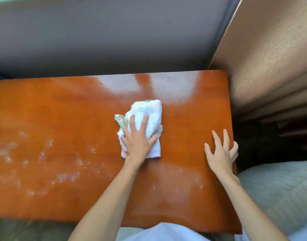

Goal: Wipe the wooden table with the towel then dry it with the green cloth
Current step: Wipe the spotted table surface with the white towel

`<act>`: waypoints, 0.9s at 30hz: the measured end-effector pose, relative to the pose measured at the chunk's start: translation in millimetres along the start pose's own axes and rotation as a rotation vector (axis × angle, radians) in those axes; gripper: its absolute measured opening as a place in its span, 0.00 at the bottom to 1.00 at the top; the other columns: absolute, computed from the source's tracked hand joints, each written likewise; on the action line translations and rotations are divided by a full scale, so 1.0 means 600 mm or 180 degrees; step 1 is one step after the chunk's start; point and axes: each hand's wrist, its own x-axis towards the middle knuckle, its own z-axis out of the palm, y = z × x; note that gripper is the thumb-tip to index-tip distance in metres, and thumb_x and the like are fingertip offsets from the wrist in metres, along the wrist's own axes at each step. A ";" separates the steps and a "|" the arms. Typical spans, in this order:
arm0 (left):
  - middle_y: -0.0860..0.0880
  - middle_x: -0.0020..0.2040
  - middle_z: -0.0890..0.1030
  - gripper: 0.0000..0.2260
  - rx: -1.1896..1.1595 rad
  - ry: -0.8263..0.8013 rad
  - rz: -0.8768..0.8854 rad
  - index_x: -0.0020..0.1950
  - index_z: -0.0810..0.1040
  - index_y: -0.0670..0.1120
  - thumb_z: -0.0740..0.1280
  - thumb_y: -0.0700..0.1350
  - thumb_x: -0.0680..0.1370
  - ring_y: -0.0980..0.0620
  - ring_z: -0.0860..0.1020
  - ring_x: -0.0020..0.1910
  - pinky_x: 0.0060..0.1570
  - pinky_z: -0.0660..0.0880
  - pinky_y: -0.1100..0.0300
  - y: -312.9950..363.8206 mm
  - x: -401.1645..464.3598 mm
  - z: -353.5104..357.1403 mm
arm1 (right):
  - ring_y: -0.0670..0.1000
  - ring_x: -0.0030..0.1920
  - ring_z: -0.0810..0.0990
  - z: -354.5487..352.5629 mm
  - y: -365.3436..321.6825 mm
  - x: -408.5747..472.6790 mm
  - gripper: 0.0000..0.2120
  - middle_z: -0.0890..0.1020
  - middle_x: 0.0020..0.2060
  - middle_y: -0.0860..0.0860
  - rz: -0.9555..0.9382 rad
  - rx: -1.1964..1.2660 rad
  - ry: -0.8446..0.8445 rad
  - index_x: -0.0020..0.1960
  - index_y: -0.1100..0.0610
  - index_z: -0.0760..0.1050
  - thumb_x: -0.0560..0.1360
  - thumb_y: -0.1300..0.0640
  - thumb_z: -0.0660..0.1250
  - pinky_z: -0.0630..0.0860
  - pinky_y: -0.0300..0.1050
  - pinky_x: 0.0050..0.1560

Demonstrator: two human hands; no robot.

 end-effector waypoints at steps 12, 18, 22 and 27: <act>0.45 0.78 0.58 0.34 -0.0419 0.0450 -0.0744 0.75 0.66 0.62 0.69 0.69 0.70 0.35 0.66 0.64 0.60 0.65 0.42 -0.046 0.013 0.002 | 0.56 0.80 0.47 0.023 -0.039 -0.041 0.28 0.53 0.80 0.49 -0.0491 -0.0276 -0.0137 0.79 0.47 0.58 0.81 0.50 0.61 0.51 0.61 0.78; 0.44 0.77 0.62 0.32 -0.0151 0.0073 0.0397 0.74 0.67 0.62 0.70 0.65 0.71 0.32 0.66 0.65 0.59 0.67 0.38 0.052 -0.054 0.034 | 0.56 0.80 0.47 0.044 -0.080 -0.047 0.28 0.53 0.80 0.48 -0.0675 -0.0414 -0.0207 0.79 0.47 0.57 0.81 0.52 0.60 0.52 0.58 0.78; 0.46 0.77 0.65 0.33 -0.0208 0.0244 0.0601 0.74 0.67 0.63 0.69 0.66 0.70 0.33 0.67 0.67 0.64 0.64 0.36 0.033 -0.064 0.040 | 0.56 0.79 0.48 0.062 -0.114 -0.053 0.28 0.55 0.80 0.49 -0.0866 -0.0592 -0.0219 0.78 0.48 0.59 0.80 0.54 0.61 0.52 0.56 0.78; 0.46 0.77 0.63 0.36 -0.0332 0.0249 0.0301 0.75 0.66 0.64 0.71 0.65 0.68 0.32 0.63 0.71 0.66 0.62 0.34 -0.051 -0.043 0.021 | 0.57 0.79 0.51 0.092 -0.166 -0.051 0.27 0.57 0.80 0.48 -0.1020 -0.0705 -0.0222 0.78 0.48 0.60 0.80 0.53 0.62 0.54 0.57 0.77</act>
